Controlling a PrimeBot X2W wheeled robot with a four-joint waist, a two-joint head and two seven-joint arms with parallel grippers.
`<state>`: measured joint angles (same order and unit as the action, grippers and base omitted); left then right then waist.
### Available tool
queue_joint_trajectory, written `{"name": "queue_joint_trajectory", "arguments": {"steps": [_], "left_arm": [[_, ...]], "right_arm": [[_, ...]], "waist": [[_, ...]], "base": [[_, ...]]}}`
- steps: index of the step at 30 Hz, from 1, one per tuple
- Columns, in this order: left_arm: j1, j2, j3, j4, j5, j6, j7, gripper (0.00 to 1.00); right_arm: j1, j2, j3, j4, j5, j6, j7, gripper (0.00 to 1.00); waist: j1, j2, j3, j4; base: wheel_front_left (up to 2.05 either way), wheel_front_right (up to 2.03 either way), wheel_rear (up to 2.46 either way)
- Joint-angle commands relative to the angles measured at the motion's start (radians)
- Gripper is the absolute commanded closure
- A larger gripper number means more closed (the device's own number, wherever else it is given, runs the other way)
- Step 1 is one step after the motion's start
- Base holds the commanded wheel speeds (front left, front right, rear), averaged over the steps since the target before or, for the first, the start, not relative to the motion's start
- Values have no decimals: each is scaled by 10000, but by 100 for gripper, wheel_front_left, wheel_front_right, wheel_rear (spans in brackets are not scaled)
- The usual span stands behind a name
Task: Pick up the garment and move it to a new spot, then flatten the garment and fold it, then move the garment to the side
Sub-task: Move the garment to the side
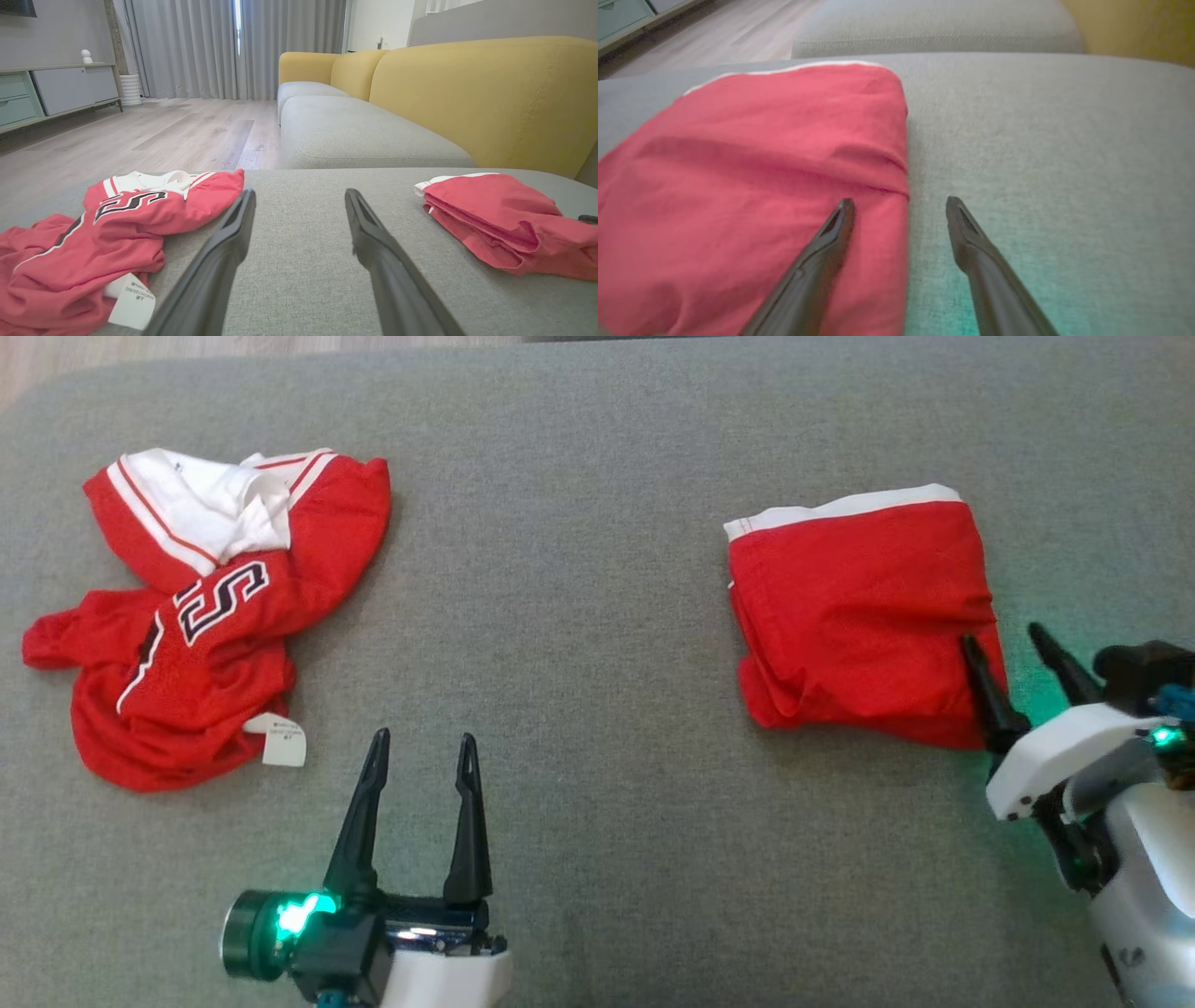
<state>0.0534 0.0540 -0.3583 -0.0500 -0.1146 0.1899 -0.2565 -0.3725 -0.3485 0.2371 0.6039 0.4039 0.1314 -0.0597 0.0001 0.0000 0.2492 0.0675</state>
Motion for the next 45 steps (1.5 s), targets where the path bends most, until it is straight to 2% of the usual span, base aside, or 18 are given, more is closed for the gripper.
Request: {"name": "queue_joint_trajectory", "arguments": {"steps": [1, 3, 4, 5, 6, 9, 13, 24, 31, 35, 36, 37, 38, 45], "left_arm": [[-332, -38, 204, -268, -10, 93, -53, 0], [-388, -38, 179, -242, -18, 101, -53, 0], [-417, -38, 172, -239, -20, 106, -53, 0], [-450, -38, 167, -239, -10, 110, -53, 0], [-484, -38, 169, -244, 0, 117, -53, 0], [-531, -38, 206, -248, 16, 133, -53, 0], [-591, -38, 251, -255, 66, 100, -53, 0], [-1095, -34, 546, -285, 409, -200, -53, 0], [-1596, 11, 706, -276, 670, -422, -53, 0], [-1706, 13, 757, -236, 711, -482, -53, 0], [-1730, 13, 766, -209, 714, -502, -53, 0], [-1744, 12, 769, -174, 713, -525, -53, 0], [-1750, 10, 766, -135, 704, -548, -53, 0], [-1539, -15, 691, 124, 423, -572, -53, 0]], "right_arm": [[-275, -222, 241, -68, 166, -7, 29, 11], [-469, -174, 533, 266, 420, -7, 104, 40], [-563, -142, 672, 401, 568, -7, 121, 63], [-653, -116, 807, 521, 728, -7, 136, 92], [-737, -103, 954, 625, 891, -7, 168, 100], [-1025, -241, 1250, 822, 1199, -7, -18, 100], [-1442, -733, 1341, 1090, 1149, -7, -447, 100], [-2337, -2745, 841, 1543, 1004, -7, -698, 100], [-2798, -3657, 246, 2037, 844, -7, -875, 100], [-2925, -3818, -78, 2312, 597, -7, -1112, 100], [-2955, -3809, -168, 2411, 489, -7, -1150, 68], [-2983, -3771, -286, 2522, 379, -7, -1206, 11], [-2985, -3696, -378, 2616, 258, -7, -1252, 0], [-2500, -2563, -761, 2602, -544, -7, -1628, 0]], "waist": [[-1, 0, 53, 4], [-1, 0, 131, -3], [-1, 0, 175, -13], [-1, 0, 228, -28], [-1, 0, 280, -56], [-1, 0, 399, -225], [-1, 0, 563, -607], [-1, 0, 1623, -1858], [-1, 0, 2294, -2184], [-1, 0, 2356, -2222], [-1, 0, 2338, -2224], [-1, 0, 2291, -2222], [-1, 0, 2224, -2215], [-1, 0, 1185, -2076]], "base": [[0, 0, 0], [0, 0, 0], [0, 0, 0], [0, 0, 0], [0, 0, 0], [0, 0, 0], [0, 0, 0], [0, 0, 0], [0, 0, 0], [0, 0, 0], [0, 0, 0], [0, 0, 0], [0, 0, 0], [0, 0, 0]]}}
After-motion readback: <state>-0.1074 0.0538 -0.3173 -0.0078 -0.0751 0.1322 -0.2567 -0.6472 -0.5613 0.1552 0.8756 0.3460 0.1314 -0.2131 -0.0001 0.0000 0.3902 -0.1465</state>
